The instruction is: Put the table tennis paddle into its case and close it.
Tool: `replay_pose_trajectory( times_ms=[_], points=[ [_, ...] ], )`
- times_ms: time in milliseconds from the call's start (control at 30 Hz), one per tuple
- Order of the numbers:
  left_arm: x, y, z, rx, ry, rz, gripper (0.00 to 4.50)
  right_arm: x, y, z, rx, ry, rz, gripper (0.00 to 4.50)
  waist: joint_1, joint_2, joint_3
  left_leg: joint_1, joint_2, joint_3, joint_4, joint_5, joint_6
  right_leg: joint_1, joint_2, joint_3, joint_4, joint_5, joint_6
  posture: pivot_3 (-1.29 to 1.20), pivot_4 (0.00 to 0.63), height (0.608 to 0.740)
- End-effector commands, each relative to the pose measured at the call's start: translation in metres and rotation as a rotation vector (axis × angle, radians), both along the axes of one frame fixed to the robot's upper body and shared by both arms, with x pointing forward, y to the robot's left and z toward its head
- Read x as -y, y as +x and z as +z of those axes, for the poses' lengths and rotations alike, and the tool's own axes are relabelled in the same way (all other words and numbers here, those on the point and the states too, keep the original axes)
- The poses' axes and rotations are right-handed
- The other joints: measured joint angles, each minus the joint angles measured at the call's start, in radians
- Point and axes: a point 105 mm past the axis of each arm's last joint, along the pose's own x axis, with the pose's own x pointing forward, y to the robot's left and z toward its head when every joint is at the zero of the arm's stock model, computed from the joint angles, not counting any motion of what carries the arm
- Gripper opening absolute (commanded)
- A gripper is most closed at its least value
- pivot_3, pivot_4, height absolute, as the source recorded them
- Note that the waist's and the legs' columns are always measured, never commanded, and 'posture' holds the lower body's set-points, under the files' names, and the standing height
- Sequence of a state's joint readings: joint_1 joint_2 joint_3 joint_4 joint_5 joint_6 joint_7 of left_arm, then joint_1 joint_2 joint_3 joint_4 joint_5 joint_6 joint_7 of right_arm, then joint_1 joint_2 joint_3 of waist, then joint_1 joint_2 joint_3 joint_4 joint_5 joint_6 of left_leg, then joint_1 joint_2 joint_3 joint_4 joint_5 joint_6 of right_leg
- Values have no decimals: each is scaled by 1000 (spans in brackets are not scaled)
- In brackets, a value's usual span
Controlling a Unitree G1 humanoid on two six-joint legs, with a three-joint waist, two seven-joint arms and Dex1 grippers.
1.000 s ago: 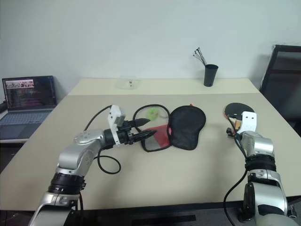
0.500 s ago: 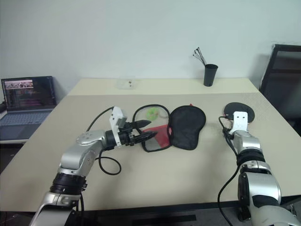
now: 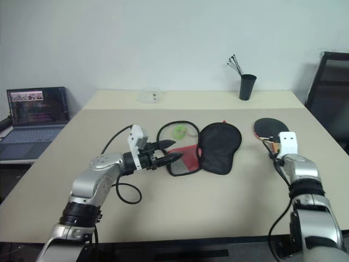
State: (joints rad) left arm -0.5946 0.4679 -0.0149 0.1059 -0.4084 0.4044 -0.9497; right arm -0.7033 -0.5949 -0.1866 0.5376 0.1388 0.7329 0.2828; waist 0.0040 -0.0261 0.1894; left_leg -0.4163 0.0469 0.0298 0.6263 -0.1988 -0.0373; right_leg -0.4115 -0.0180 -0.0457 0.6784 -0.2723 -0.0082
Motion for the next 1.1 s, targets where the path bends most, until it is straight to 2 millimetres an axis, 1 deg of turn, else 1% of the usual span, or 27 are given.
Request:
replay_pose_trajectory(
  times_ms=[33, 133, 200, 300, 367, 467, 533, 700, 767, 833, 900, 933, 1000, 1100],
  points=[
    [9, -6, 12, 58, -4, -44, 3421, -16, -28, 11, -26, 18, 71, 1530, -1, 0, 0, 0, 0, 0, 0, 0, 0, 0, 0, 0, 0, 0, 0, 0, 150, 740],
    [16, -9, 10, 53, -5, -89, 3421, -39, -62, 1, -102, 2, 160, 1529, -3, 0, 0, 0, 0, 0, 1, 0, 0, 0, 0, 0, 1, 0, 0, 0, 150, 740],
    [20, -13, 9, 43, -11, -128, 3421, -50, -83, -5, -147, -2, 205, 1529, -7, 0, 0, 1, 0, 0, 1, 0, 0, 0, 0, 0, 1, 0, 0, 0, 150, 740],
    [22, -20, 10, 31, -14, -184, 3421, -60, -108, -9, -192, -4, 248, 1526, -13, 0, 0, 2, 1, 0, 1, 0, 0, 0, 0, 0, 1, 0, 0, 0, 150, 740],
    [21, -23, 11, 27, -10, -217, 3421, -62, -125, -11, -228, -6, 271, 1526, -13, 0, 0, 3, 1, -1, 1, 0, 0, 0, 1, -1, 2, 0, 0, 0, 150, 740],
    [20, -28, 10, 21, 13, -265, 3421, -62, -138, -15, -265, -4, 279, 1524, -13, 0, 0, 3, 1, -1, 1, 0, 0, 0, 4, -1, 1, 0, 0, 0, 150, 740],
    [19, -32, 8, 16, 40, -302, 3421, -61, -142, -18, -281, 1, 277, 1524, -13, 0, 0, 2, 1, -1, 1, 0, 0, 0, 5, -1, 1, 0, 0, 0, 150, 740],
    [16, -38, 1, 29, 125, -352, 3421, -65, -143, -21, -317, 47, 305, 1523, -12, 0, 0, 2, 0, -1, 1, 0, 0, 0, 5, -1, 1, 0, 0, 0, 150, 740],
    [16, -40, -1, 39, 154, -368, 3421, -59, -140, -21, -315, 29, 283, 1523, -12, 0, 0, 2, 0, -1, 1, 0, 0, 0, 5, -1, 0, 0, 0, 0, 150, 740],
    [14, -43, -5, 45, 192, -377, 3421, -56, -138, -20, -320, 19, 279, 2236, -12, 0, 0, 2, 0, -1, 1, 0, 0, 0, 5, -1, 0, 0, 0, 0, 150, 740],
    [12, -45, -12, 44, 228, -376, 3421, -56, -135, -19, -321, 20, 287, 2757, -12, 0, 0, 2, 0, -1, 1, 0, 0, 0, 5, 0, 0, 0, 0, 0, 150, 740],
    [10, -46, -17, 43, 247, -377, 3421, -57, -132, -18, -317, 20, 290, 3087, -13, -1, 0, 2, 0, -1, 1, 0, 0, 0, 5, 0, 0, 0, 0, 0, 150, 740],
    [9, -48, -22, 43, 268, -381, 3421, -60, -127, -16, -308, 30, 290, 3087, -17, -1, 0, 2, 1, -1, 1, 0, 1, 0, 5, 0, 0, 0, 0, 0, 150, 740],
    [8, -50, -24, 46, 275, -384, 3421, -65, -117, -13, -284, 51, 294, 3087, -21, -3, 0, 2, 1, -1, 1, 0, 1, 0, 5, 0, 1, 0, 0, 0, 150, 740]
  ],
)
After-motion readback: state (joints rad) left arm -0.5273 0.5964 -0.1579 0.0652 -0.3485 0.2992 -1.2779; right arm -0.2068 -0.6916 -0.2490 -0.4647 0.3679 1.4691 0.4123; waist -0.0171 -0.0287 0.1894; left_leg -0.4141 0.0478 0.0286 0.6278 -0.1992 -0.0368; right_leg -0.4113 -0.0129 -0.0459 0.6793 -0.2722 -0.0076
